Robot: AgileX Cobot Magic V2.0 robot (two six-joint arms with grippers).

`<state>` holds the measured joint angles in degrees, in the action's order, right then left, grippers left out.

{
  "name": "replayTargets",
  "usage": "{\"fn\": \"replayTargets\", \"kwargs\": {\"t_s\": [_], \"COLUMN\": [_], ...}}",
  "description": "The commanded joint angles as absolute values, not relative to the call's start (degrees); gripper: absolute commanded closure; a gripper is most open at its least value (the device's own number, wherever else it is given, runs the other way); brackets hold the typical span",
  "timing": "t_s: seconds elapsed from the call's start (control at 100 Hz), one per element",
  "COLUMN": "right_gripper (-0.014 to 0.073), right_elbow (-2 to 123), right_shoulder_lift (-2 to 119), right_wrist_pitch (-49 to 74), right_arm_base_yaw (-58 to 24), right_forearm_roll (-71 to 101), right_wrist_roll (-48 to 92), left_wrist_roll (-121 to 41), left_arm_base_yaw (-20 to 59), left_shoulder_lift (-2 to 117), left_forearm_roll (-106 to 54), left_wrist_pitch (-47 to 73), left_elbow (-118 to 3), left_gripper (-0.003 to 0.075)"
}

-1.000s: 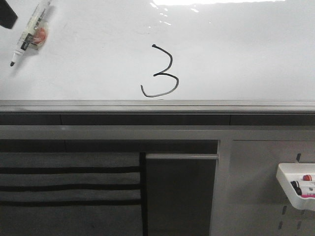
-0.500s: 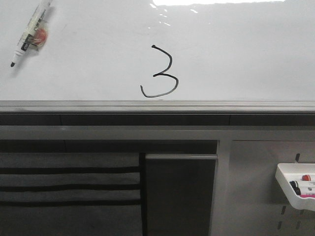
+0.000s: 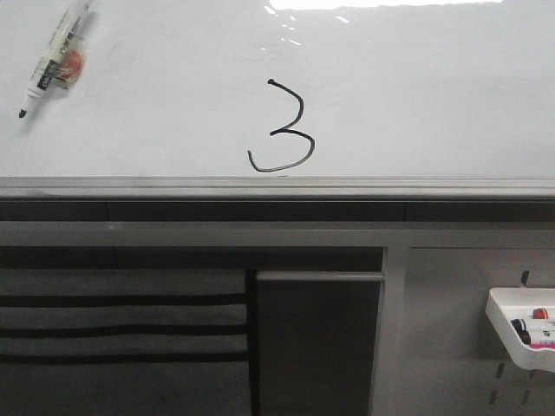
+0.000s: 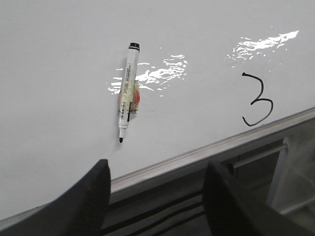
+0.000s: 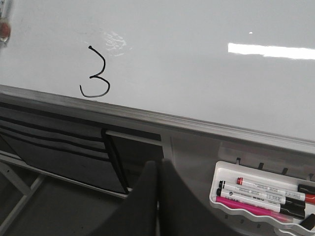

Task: Write number 3 on whiteboard

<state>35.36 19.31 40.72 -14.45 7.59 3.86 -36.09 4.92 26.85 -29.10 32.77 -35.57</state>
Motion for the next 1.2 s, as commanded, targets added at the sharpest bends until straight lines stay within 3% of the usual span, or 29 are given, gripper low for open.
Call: {"fn": "replayTargets", "kwargs": {"t_s": [0.0,0.54,0.79,0.86,0.93,1.05,1.19], "right_gripper": [0.0668,0.0668,0.0668,0.0668,0.0668,0.0668,0.0668], "right_elbow": [36.7,36.7,36.7,36.7,36.7,36.7,36.7], "right_shoulder_lift": [19.65,19.65,19.65,19.65,19.65,19.65,19.65], "right_wrist_pitch": [36.87,36.87,36.87,36.87,36.87,36.87,36.87], "right_arm_base_yaw": [-14.12,-14.12,-14.12,-14.12,-14.12,-14.12,-14.12], "right_forearm_roll": [7.29,7.29,7.29,7.29,7.29,7.29,7.29], "right_wrist_roll": [3.89,3.89,3.89,3.89,3.89,3.89,3.89], "left_wrist_roll": [-35.62,-35.03,-35.03,-35.03,-35.03,-35.03,-35.03], "left_arm_base_yaw": [5.43,5.43,5.43,5.43,5.43,5.43,5.43], "left_shoulder_lift": [25.84,20.09,19.94,18.95,17.54,15.9,15.75], "left_forearm_roll": [-30.07,-31.58,-30.18,-27.71,-27.71,-27.38,-26.96], "left_wrist_pitch": [29.35,28.54,22.69,21.29,19.74,18.94,16.34], "left_elbow": [-37.01,-36.43,-36.43,-35.94,-35.09,-33.61,-31.91], "left_gripper": [0.0331,0.0331,0.0339,0.0386,0.0482,0.0741,0.0738]}}
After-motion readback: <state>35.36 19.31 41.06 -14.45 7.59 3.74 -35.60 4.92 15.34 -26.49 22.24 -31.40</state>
